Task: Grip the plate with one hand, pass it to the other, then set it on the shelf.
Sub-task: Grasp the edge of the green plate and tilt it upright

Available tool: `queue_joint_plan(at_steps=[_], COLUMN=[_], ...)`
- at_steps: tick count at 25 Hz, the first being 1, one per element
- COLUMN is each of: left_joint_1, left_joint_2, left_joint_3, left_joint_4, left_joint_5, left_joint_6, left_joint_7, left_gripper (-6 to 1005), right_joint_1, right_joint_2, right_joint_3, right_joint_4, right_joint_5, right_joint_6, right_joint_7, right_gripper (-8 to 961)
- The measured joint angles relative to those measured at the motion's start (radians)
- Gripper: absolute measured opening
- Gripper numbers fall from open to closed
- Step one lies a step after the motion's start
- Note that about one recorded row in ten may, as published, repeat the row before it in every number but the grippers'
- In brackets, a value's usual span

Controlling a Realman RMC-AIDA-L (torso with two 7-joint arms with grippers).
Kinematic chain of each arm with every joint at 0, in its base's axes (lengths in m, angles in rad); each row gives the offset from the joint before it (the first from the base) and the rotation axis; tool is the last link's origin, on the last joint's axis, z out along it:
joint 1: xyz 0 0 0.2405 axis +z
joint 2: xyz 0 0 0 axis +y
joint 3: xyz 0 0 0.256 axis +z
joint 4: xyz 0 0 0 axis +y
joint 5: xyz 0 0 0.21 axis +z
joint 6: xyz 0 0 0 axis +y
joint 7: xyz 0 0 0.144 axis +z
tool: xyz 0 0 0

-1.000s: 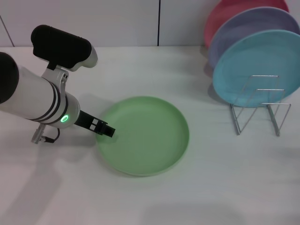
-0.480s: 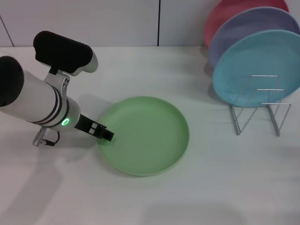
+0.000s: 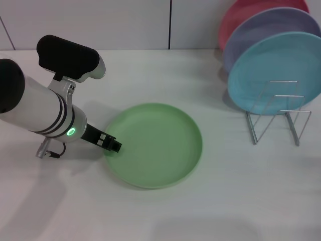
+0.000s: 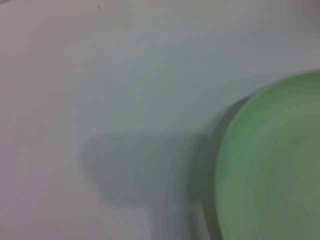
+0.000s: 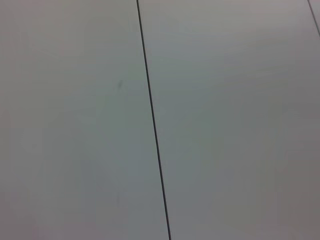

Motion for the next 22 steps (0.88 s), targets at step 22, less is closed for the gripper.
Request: queue_joint_plan(at_steps=[22], left_joint_1=[-0.022], left_joint_2=[0.001], left_joint_3=[0.010], left_joint_4=[0.011], left_joint_5=[-0.014], left_joint_6=[-0.003], left_joint_7=[0.019], left_gripper=[339], right_joint_1=[-0.007], right_joint_2=[0.002], right_joint_3=[0.000], right_joint_4=[0.000], right_joint_5=[0.000], right_joint_6=[-0.007], right_joint_7=[-0.001], right_gripper=[700])
